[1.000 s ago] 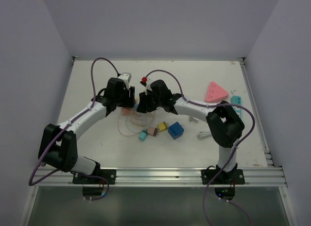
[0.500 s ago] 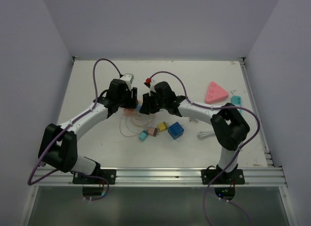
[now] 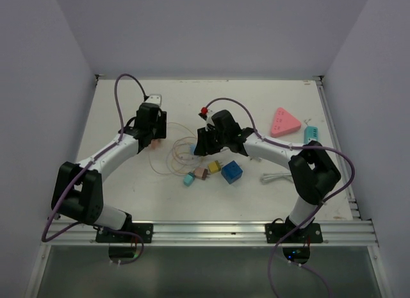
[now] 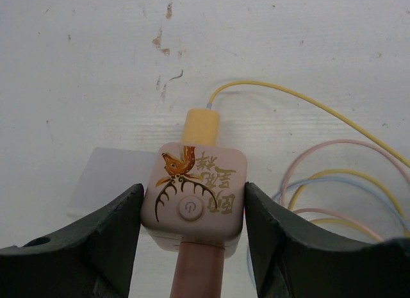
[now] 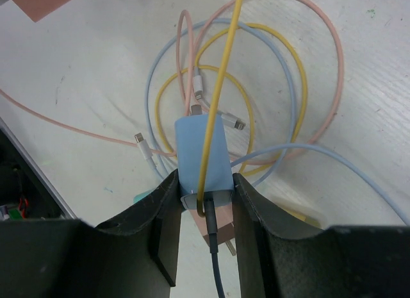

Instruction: Pull the plug off the socket

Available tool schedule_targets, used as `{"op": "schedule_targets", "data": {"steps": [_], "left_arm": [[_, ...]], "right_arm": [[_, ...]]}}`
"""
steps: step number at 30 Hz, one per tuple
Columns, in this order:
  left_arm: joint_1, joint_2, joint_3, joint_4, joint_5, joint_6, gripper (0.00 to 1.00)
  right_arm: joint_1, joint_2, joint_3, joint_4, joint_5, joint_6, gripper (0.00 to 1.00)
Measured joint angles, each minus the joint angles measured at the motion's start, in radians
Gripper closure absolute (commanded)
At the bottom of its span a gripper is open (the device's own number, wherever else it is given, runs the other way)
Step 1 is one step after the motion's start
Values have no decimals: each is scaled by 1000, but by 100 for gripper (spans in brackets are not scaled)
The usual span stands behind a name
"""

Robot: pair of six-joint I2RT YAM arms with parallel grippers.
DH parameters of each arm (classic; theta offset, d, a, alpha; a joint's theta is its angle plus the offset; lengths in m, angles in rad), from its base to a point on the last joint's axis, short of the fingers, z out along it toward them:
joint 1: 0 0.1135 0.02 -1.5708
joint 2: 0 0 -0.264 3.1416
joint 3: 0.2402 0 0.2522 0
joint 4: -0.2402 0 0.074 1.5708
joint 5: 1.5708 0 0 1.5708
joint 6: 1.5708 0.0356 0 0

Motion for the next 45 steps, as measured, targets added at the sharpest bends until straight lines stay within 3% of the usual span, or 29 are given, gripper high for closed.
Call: {"op": "schedule_targets", "data": {"steps": [4,13,15,16,17,23,34,45], "left_arm": [[-2,0,-11,5,21,2,100],[-2,-48,-46,30,150,10,100],[-2,-61,-48,37,181,12,100],[-2,-66,-48,42,197,13,100],[-2,-69,-48,48,211,18,100],[-2,-83,-60,73,263,35,100],[-3,-96,-80,89,347,66,100],[-23,-69,-106,140,326,64,100]], "right_arm": [[0,0,0,-5,0,6,98],[0,0,-13,-26,8,38,67],[0,0,-17,-34,10,42,56],[0,0,-18,-41,11,44,42],[0,0,-18,-46,12,51,37],[0,-30,-19,-68,32,55,19],[-2,-211,-20,-116,70,51,18],[-2,-253,-72,-137,85,29,19]]}}
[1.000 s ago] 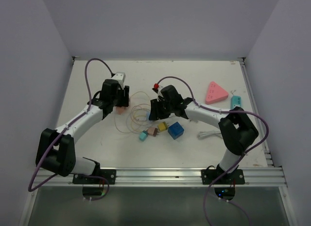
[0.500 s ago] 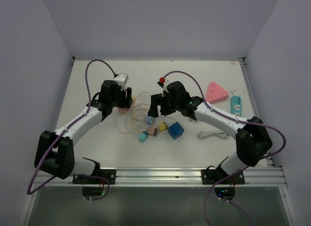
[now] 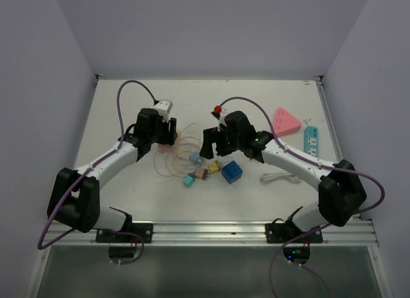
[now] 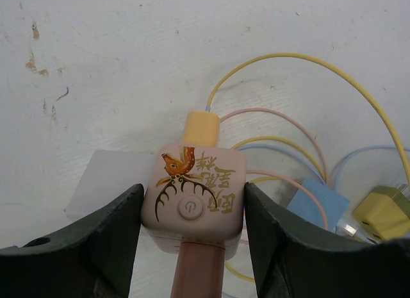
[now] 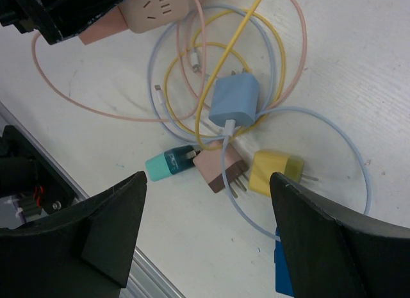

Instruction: Pull the plug off the socket

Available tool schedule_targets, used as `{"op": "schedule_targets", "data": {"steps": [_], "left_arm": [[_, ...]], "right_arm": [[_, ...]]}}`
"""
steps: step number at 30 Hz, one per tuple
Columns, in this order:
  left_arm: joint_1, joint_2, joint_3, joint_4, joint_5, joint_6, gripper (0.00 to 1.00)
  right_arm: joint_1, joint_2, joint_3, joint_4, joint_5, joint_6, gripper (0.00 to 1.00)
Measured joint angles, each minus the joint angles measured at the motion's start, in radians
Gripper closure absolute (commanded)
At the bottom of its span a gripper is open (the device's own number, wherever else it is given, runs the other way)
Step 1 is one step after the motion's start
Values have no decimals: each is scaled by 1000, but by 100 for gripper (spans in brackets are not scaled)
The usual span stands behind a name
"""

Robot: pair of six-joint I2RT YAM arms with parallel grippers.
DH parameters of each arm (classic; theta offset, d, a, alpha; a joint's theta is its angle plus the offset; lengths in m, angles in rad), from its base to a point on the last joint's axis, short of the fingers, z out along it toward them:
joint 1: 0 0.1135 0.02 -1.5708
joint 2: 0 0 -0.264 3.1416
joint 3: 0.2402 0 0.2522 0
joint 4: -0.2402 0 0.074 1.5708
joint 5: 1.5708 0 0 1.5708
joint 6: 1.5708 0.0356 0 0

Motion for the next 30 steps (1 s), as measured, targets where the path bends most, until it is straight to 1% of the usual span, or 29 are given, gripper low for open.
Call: {"op": "schedule_targets", "data": {"steps": [2,4,8,12,15,16,19,25,30], "left_arm": [[-5,8,-5,5,1,0,94],[-8,16,-7,7,0,0,90],[-9,27,-8,9,0,0,84],[-10,35,-16,11,-6,0,82],[-10,39,-17,11,-14,-1,85],[-10,40,-17,11,-19,-2,90],[-10,40,-17,8,-39,-14,100],[-10,34,-16,-27,-112,-91,100],[-10,-21,-16,-87,-204,-158,100]], "right_arm": [[0,-6,-22,2,0,-1,19],[0,-15,-47,0,0,-3,19],[0,-35,-74,0,0,-5,19],[0,-57,-89,5,0,-10,19],[0,-62,-104,10,0,-12,19],[0,-63,-109,10,0,-12,19],[0,-68,-124,10,0,-11,19],[0,-87,-143,45,-5,9,20],[0,-88,-143,78,-17,30,20]]}}
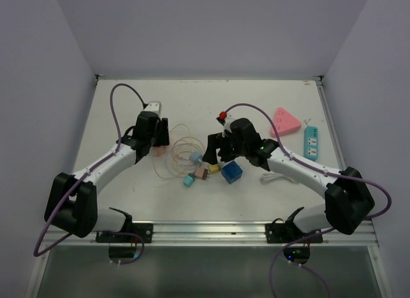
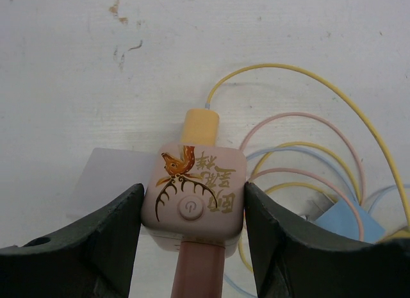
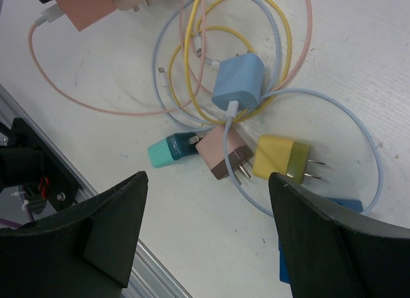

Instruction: Pull the plug off the socket

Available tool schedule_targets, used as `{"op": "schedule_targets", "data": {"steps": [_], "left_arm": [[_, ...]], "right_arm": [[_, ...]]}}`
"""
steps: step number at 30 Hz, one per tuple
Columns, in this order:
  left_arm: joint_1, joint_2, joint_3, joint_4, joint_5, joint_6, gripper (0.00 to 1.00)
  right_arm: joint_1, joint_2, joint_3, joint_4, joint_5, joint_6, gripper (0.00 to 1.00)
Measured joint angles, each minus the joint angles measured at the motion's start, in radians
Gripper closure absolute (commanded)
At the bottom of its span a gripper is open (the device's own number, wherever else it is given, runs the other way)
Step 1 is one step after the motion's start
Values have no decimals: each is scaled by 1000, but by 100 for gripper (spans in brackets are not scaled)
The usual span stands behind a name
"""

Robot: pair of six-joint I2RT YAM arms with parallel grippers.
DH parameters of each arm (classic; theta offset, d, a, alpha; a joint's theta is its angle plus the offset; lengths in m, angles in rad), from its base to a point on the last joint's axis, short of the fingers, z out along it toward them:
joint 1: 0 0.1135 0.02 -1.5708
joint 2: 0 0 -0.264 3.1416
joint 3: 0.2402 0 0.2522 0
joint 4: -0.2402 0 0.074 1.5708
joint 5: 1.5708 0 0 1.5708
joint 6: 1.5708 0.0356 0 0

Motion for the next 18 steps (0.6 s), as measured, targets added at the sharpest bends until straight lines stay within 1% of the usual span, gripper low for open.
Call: {"op": "schedule_targets", "data": {"steps": [7,11,14,15,17,18], "left_arm": [[0,-63,-34,-32,-148,-134,100],[-4,-64,-70,-58,-218,-223,94],[-24,-58,-73,-80,-267,-276,82],[-35,-56,-72,-85,-281,-293,74],[-66,-45,-65,-100,-307,-323,63],[-79,-39,-60,-109,-315,-333,54]], "right_arm": [[0,0,-4,23,-7,4,20],[0,0,-16,25,-9,5,20],[0,0,-26,29,-8,5,20],[0,0,-30,30,-8,5,20],[0,0,-37,31,-8,5,20],[0,0,-41,31,-8,5,20]]}}
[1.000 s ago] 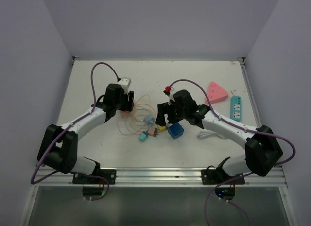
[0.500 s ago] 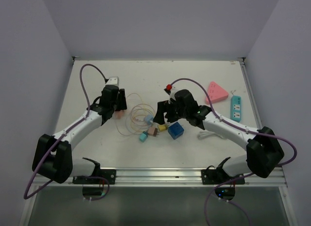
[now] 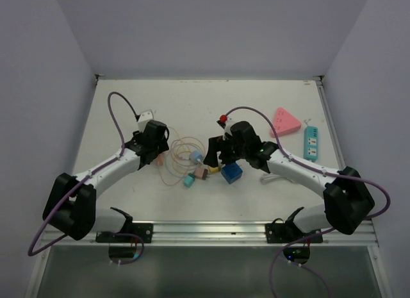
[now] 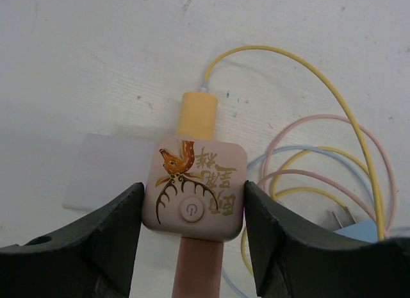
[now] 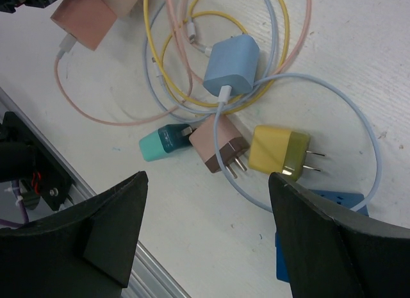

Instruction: Pull the plug off the socket

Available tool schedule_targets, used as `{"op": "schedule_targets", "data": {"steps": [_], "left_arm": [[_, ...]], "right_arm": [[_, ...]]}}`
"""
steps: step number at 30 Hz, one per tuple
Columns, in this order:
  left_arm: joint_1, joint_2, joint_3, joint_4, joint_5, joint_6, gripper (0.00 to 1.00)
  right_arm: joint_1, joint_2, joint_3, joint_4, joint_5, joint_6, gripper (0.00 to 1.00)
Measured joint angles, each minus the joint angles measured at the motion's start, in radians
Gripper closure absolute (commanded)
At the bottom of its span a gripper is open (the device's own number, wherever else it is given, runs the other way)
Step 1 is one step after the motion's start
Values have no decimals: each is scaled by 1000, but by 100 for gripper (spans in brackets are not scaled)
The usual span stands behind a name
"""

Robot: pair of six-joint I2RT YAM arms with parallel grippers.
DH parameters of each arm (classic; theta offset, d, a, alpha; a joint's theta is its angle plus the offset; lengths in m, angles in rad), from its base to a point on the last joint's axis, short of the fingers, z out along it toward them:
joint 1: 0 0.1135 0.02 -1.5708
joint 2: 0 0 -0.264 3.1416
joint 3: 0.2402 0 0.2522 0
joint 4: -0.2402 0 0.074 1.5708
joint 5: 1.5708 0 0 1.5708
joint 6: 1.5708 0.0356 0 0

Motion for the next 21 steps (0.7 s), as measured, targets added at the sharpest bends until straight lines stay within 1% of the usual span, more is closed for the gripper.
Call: {"op": "schedule_targets", "data": {"steps": [2,3,5,6,8,9,10,12,16,21], "left_arm": [[-28,18,19,-28,-12,-31,40],[-37,24,29,-42,-13,-46,29],[-47,27,45,-67,-13,-66,21],[-47,27,55,-82,-14,-72,15],[-47,26,77,-100,-15,-78,9],[-47,26,91,-110,-15,-79,5],[-47,26,104,-117,-14,-79,2],[-47,25,137,-144,-5,-63,1],[-39,26,201,-187,37,-8,1],[5,35,237,-208,156,134,2]], "right_arm": [[0,0,-7,0,0,0,20],[0,0,-9,-1,0,0,20],[0,-2,-13,1,0,0,20],[0,-6,-16,1,0,0,20],[0,-11,-21,0,0,0,20],[0,-13,-21,2,0,0,20],[0,-13,-21,2,0,0,20],[0,-16,-21,3,0,0,20],[0,-25,-24,3,0,0,20],[0,-32,-29,5,0,0,20]]}}
